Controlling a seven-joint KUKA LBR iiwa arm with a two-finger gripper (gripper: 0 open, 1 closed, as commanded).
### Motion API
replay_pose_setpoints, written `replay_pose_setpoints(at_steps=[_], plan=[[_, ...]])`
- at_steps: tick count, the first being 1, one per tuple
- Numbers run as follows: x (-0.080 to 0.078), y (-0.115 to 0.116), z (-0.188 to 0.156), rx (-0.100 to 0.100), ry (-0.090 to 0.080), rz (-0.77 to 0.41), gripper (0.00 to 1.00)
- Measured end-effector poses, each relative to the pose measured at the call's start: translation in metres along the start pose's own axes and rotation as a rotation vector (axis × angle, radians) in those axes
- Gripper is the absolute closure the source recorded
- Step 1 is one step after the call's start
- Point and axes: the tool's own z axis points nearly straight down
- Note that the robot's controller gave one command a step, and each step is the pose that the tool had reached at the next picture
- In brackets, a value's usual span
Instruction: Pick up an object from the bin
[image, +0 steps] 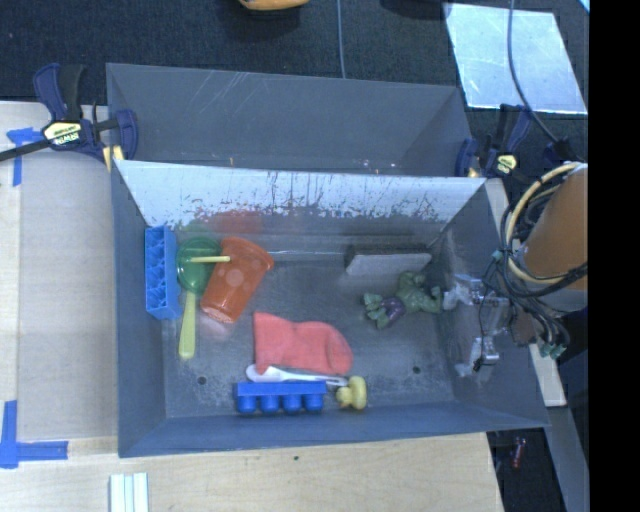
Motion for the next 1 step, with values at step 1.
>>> replay_pose_setpoints(at_steps=[1], plan=[[-0.0025, 0.0341, 0.0463, 0.002, -0.006, 0.158, 0.0]])
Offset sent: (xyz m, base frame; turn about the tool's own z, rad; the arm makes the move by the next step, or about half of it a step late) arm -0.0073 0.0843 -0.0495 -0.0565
